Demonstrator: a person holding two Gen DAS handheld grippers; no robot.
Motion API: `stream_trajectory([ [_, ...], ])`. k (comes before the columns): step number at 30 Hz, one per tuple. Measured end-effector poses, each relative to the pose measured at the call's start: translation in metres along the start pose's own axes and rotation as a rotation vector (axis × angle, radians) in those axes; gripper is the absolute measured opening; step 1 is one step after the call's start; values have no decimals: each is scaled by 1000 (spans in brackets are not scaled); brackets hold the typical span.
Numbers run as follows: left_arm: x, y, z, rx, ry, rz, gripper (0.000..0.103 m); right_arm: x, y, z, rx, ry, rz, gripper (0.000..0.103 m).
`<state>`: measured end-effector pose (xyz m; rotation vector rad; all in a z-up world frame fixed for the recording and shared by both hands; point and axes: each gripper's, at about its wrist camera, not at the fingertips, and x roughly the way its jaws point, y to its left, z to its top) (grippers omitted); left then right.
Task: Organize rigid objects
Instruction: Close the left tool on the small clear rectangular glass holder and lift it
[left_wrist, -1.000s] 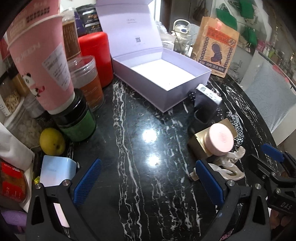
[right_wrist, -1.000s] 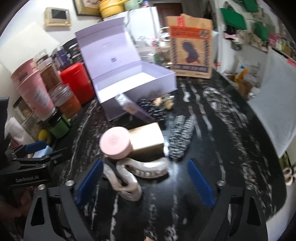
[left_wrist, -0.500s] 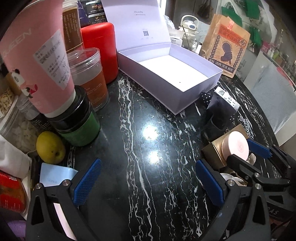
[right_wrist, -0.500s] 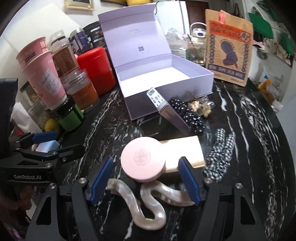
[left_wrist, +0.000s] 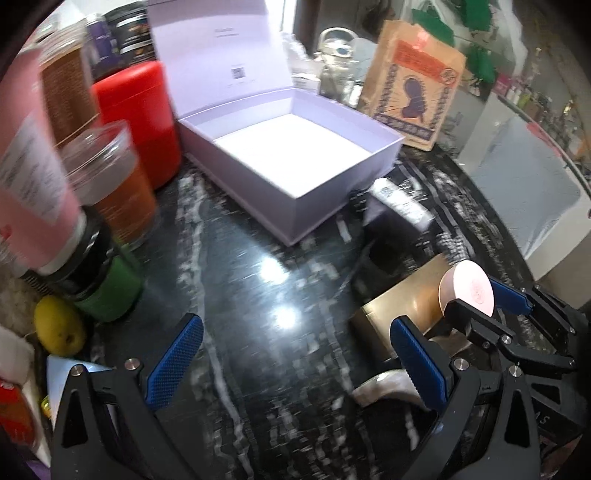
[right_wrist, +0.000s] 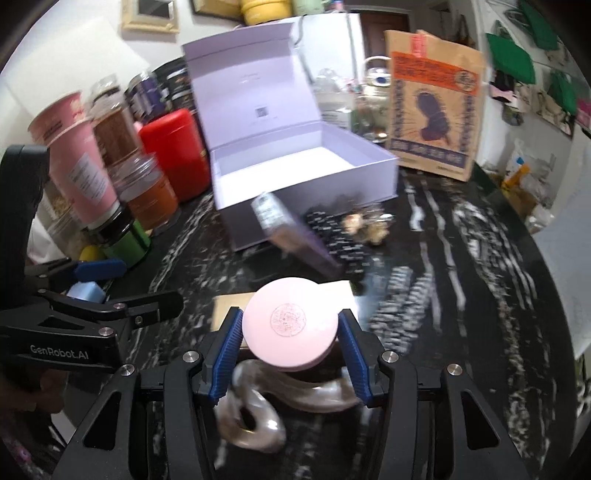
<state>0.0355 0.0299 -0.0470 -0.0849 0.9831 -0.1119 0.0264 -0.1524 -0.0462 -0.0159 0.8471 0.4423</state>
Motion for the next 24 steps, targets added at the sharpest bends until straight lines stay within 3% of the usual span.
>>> stream_trajectory([
  [8,24,-33,19,65,11,-77,103,-16,-36,-5,89,-14,-65,51],
  [16,38,-48,29,105,6,-67,103,-18,-56,-12,144,0,-88,51],
  [22,47,-43,39,89,20,-24,75,-15,-64,-12,166,6,-79,51],
  [24,50,-43,40,88,24,-42,67,-14,-65,-11,167,8,-79,51],
])
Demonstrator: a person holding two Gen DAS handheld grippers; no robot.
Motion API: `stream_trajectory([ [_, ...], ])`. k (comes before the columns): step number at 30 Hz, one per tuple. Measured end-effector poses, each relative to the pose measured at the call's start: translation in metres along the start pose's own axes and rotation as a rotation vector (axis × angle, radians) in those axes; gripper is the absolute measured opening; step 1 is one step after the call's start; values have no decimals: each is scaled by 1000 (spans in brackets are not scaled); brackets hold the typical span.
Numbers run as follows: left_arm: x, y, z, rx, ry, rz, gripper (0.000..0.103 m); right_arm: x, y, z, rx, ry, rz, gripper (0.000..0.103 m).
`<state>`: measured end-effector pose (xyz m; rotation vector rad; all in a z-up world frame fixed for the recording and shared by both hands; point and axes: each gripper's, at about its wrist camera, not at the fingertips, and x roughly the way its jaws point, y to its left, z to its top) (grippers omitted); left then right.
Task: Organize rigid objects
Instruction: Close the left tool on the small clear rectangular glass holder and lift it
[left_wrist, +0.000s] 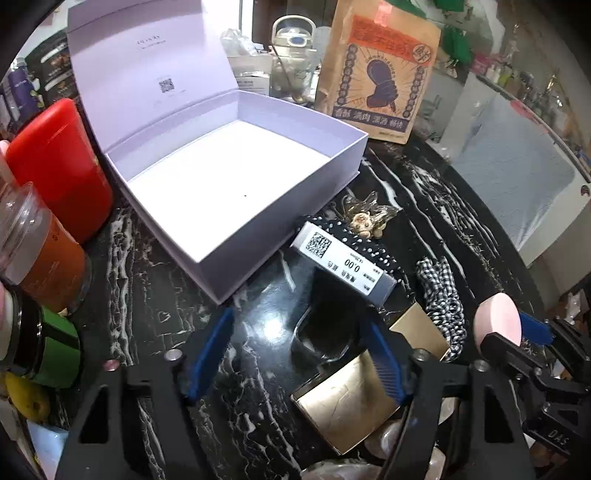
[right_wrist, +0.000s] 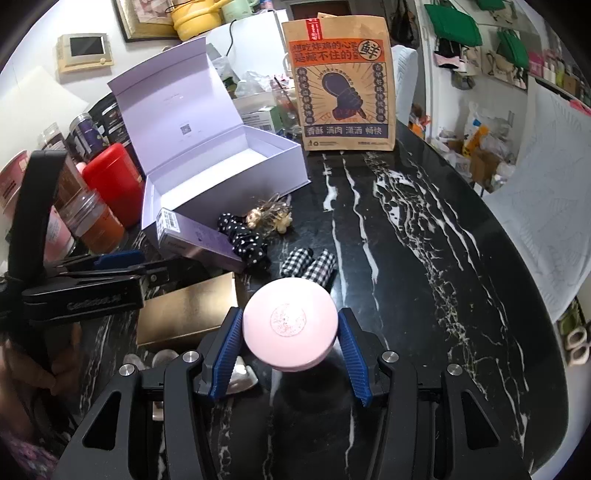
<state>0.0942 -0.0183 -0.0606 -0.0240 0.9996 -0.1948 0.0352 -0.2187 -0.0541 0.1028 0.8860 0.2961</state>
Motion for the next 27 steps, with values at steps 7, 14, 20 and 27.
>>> stream_trajectory([
  [7,7,-9,3,41,42,-83,63,3,-2,2,6,8,4,51],
  [14,12,-11,4,35,48,-83,64,3,-5,1,18,7,1,51],
  [20,12,-4,5,20,59,-87,63,3,-5,0,23,12,8,51],
  [27,28,-4,0,53,125,-48,41,3,-2,-1,18,14,17,51],
])
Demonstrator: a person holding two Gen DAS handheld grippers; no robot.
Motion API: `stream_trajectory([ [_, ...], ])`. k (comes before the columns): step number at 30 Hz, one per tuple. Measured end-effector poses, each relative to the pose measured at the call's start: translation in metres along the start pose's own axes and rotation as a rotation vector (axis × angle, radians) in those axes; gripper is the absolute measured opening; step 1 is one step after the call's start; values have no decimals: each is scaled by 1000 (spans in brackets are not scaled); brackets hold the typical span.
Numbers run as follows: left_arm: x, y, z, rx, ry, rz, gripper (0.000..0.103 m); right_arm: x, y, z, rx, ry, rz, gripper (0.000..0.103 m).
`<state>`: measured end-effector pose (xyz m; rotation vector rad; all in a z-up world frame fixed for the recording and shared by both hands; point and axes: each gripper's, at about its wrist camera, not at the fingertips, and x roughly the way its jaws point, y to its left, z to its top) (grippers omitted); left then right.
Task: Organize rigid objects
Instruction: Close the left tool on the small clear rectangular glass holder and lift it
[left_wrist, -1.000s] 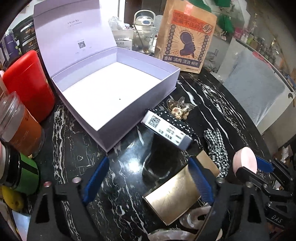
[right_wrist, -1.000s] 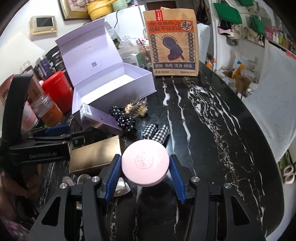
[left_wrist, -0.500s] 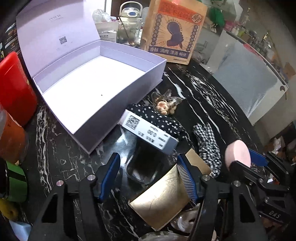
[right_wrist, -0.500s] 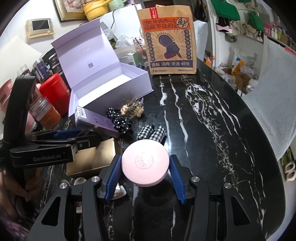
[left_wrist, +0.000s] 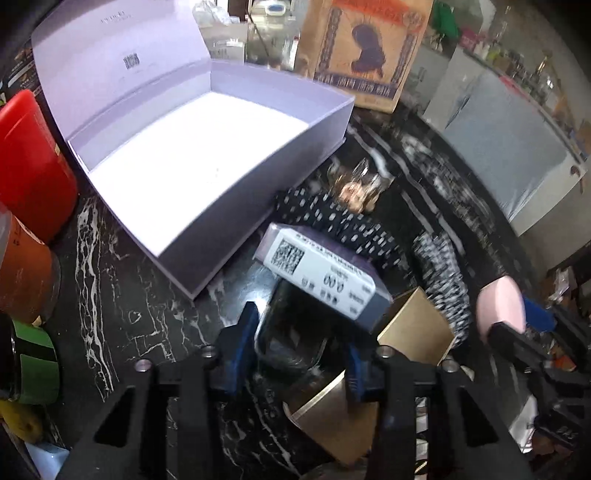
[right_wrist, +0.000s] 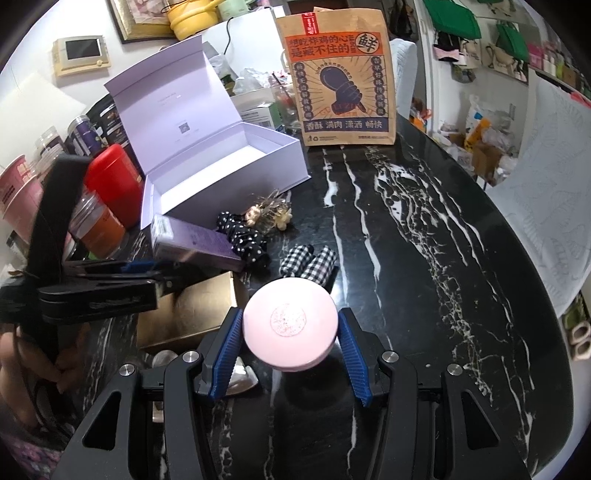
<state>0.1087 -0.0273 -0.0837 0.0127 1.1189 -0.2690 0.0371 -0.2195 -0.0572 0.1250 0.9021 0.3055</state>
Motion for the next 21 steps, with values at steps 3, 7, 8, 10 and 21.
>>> stream_trajectory([
  [3,1,1,0,13,0,-11,40,-1,0,0,0,-2,-3,51],
  [7,-2,4,-1,10,-8,-14,39,-1,0,1,2,-3,-7,51],
  [8,-4,5,-1,3,-13,-14,39,-1,0,1,1,-3,-9,51],
  [10,-10,8,-2,-13,-21,-22,39,-2,1,1,2,-4,-7,51],
  [21,-45,21,-18,-84,-78,-30,39,-8,16,0,-36,-15,18,51],
])
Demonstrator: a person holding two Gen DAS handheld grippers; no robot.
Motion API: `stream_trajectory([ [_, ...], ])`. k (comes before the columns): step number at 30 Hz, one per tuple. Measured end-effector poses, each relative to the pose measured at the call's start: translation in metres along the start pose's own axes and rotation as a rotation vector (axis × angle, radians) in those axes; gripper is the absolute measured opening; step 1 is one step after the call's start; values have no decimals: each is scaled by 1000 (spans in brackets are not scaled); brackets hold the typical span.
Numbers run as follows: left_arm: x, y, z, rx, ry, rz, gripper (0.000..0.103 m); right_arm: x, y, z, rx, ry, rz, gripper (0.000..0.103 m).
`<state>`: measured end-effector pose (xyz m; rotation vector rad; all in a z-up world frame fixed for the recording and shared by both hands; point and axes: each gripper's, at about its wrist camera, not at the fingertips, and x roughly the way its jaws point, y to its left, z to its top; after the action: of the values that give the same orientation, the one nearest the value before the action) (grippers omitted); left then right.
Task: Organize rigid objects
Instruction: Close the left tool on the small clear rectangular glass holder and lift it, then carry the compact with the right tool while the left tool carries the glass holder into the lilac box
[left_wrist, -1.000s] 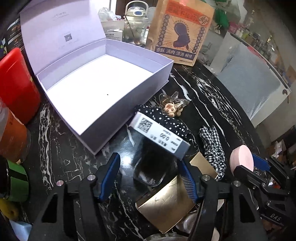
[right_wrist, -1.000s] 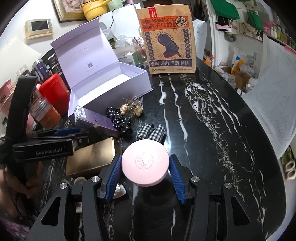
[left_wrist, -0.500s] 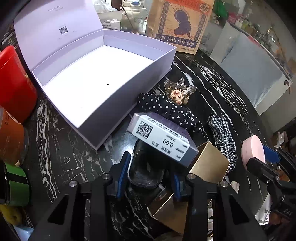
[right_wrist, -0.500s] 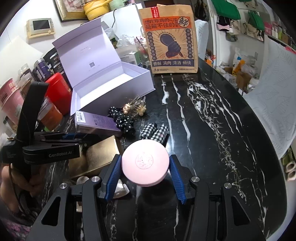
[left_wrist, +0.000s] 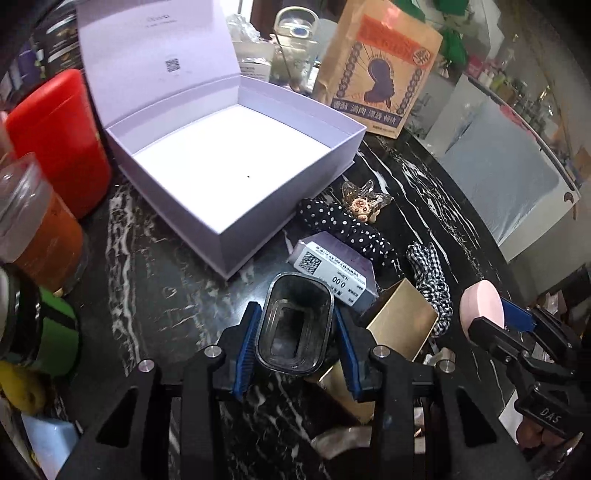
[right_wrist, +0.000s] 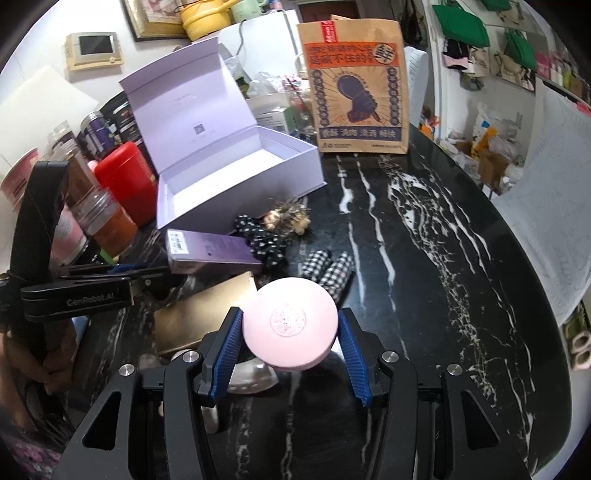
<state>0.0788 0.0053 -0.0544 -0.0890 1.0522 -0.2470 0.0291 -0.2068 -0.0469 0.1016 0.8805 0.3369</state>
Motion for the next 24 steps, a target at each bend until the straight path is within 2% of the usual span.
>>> stream_trajectory([
  [13,-35,11,-21,-26,-65,19,39,-6,32,-2,-72,-20,40,51],
  [24,-58,10,-21,-18,-123,42,39,-14,51,4,-139,-42,68,51],
])
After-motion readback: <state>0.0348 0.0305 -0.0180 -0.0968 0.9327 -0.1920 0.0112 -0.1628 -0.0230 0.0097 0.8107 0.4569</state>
